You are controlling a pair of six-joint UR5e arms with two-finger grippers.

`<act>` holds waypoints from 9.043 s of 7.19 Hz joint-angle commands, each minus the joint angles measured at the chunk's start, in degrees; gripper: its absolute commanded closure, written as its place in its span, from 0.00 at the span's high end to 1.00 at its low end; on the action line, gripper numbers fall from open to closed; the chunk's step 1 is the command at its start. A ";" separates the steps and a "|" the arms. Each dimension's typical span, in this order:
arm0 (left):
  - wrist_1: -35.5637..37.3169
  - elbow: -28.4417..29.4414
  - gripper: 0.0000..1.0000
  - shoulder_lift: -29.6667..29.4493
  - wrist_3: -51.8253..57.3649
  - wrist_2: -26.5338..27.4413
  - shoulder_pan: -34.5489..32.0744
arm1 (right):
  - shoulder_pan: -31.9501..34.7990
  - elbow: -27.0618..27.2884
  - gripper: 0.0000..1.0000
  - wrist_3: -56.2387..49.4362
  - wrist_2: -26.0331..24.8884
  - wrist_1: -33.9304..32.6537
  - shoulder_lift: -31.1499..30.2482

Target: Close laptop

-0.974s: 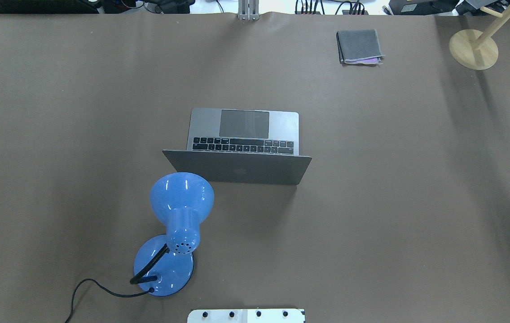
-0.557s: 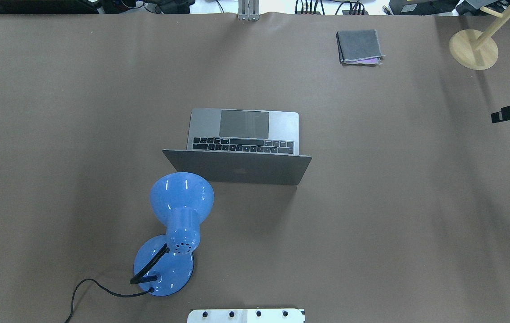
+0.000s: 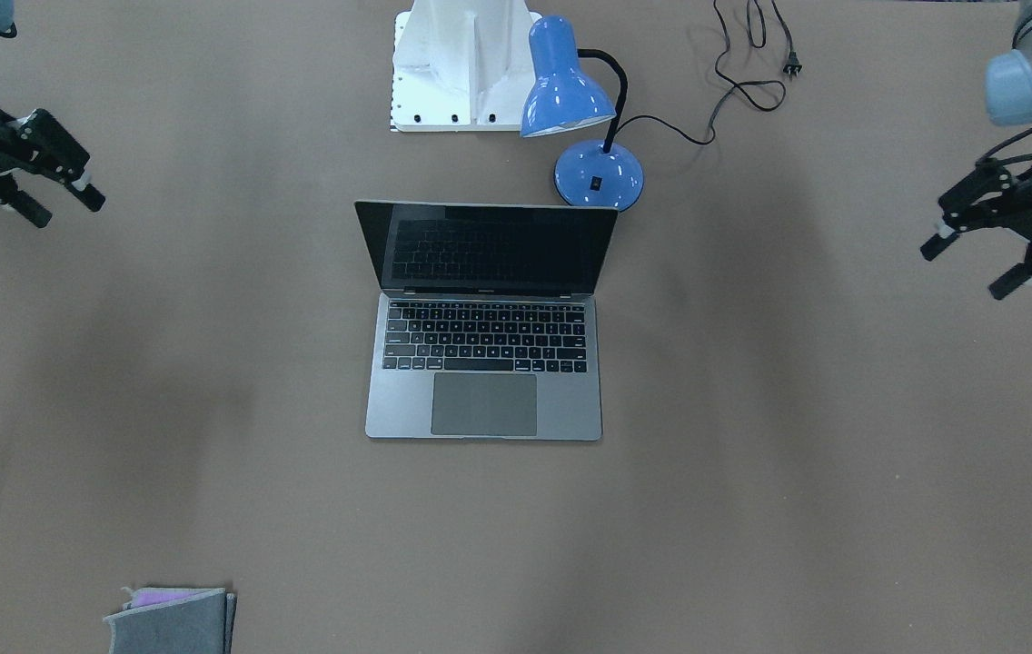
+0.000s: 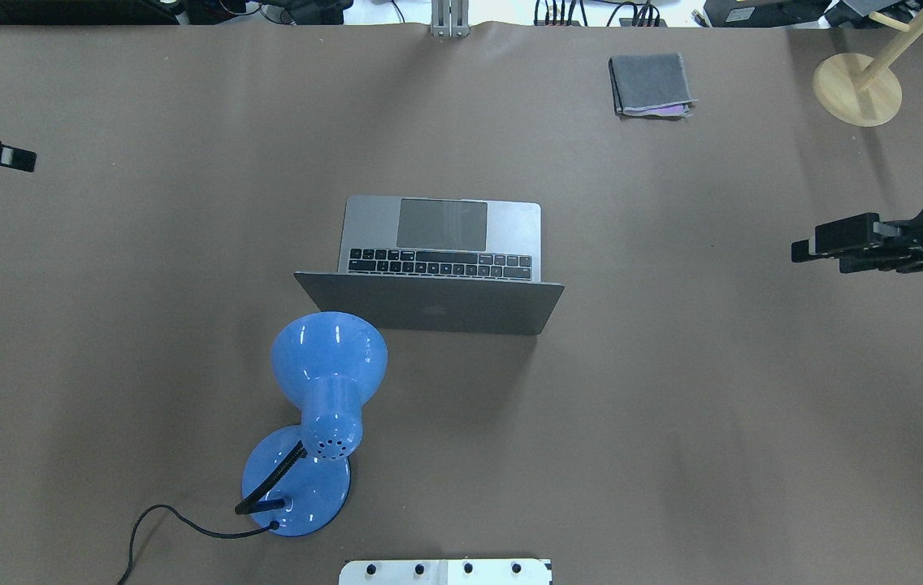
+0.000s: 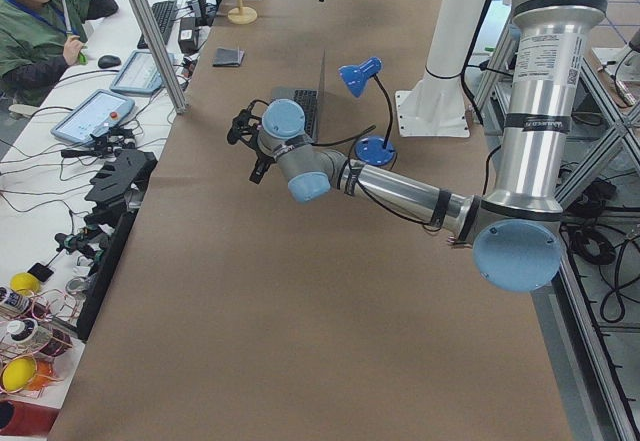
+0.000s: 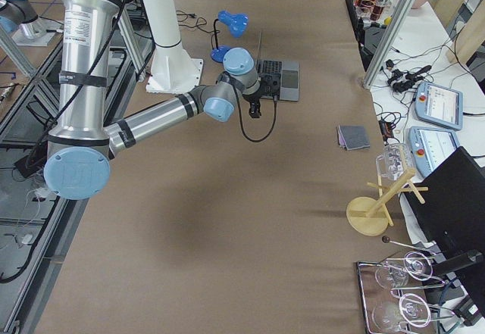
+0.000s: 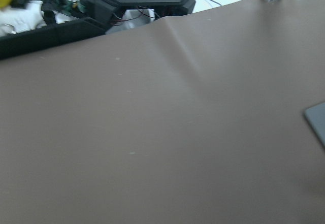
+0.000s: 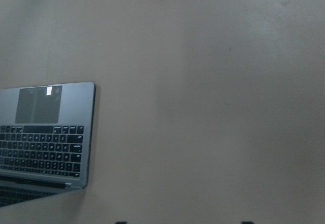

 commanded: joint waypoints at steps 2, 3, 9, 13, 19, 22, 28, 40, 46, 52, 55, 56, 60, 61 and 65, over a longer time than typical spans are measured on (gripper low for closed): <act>-0.67 -7.06 0.01 -1.20 -19.68 -0.45 10.24 | -8.99 6.83 0.00 12.87 -0.01 -0.07 0.04; -1.10 -7.69 0.00 -1.37 -22.41 -0.45 11.83 | -10.66 7.88 0.00 13.67 -0.10 -0.07 0.21; -1.28 -5.16 0.00 -10.68 -40.11 -1.77 22.30 | -28.40 9.48 0.00 26.07 -19.04 -24.20 22.51; -1.02 -2.25 0.00 -13.59 -40.11 -1.33 23.10 | -31.71 3.00 0.00 26.08 -25.33 -24.42 27.27; -0.84 -0.67 0.00 -16.05 -40.99 1.48 25.12 | -26.50 -1.60 0.00 23.53 -24.98 -24.41 29.75; -0.76 -0.05 0.00 -16.49 -40.90 1.48 25.12 | -25.19 -3.78 0.00 23.09 -24.98 -24.42 31.32; -0.58 5.91 0.00 -20.87 -40.19 1.48 23.28 | -21.76 -8.62 0.00 19.93 -24.80 -23.89 32.99; 7.68 24.64 0.00 -34.07 -30.45 14.39 22.12 | -18.94 -28.11 0.00 18.43 -24.89 -19.88 41.43; 7.60 28.68 0.00 -34.25 -29.56 23.62 27.05 | -18.68 -35.87 0.00 18.43 -25.15 -15.63 43.63; 7.68 27.91 0.00 -35.39 -29.21 24.10 26.54 | -17.37 -35.53 0.00 17.30 -24.71 -15.63 44.07; 16.43 16.35 0.02 -30.76 -25.03 12.51 18.65 | -9.14 -33.52 0.00 10.63 -11.16 -16.50 41.11; 21.17 10.90 0.60 -27.25 -15.51 8.20 14.96 | -6.49 -33.07 0.53 10.00 -8.22 -16.42 38.39; 36.50 1.00 0.98 -16.08 11.67 1.13 1.94 | 0.72 -27.98 1.00 -9.27 -8.73 -16.50 24.61; 38.08 0.92 0.98 -12.83 19.23 1.04 -1.57 | 3.62 -23.88 1.00 -16.57 -7.15 -16.33 16.73; 49.84 1.09 0.98 -3.14 50.97 1.30 -15.11 | 21.36 -19.53 1.00 -53.05 -2.50 -17.38 -4.24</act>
